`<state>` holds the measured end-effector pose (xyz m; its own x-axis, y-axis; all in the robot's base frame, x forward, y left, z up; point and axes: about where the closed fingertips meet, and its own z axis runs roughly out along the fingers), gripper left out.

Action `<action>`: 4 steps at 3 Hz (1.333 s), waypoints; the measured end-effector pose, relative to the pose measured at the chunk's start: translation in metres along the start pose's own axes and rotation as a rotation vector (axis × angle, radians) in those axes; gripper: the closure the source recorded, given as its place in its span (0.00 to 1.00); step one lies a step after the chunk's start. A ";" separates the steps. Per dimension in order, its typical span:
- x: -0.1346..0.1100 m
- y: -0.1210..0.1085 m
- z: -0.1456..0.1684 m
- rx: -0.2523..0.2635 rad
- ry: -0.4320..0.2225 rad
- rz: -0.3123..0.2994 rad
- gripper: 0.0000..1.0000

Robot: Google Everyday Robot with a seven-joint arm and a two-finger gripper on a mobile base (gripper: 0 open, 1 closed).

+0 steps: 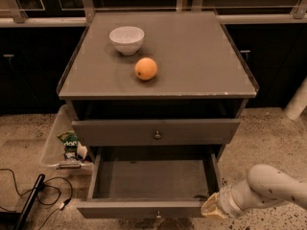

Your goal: Close middle drawer

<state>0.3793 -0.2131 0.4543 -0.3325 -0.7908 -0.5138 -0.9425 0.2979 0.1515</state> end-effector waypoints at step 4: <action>0.011 0.008 0.043 0.011 -0.026 -0.032 0.58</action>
Offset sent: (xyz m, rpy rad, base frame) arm -0.0136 0.0217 -0.0540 0.0299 -0.0813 0.0210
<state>0.3696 -0.1967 0.4136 -0.3009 -0.7862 -0.5398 -0.9523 0.2784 0.1253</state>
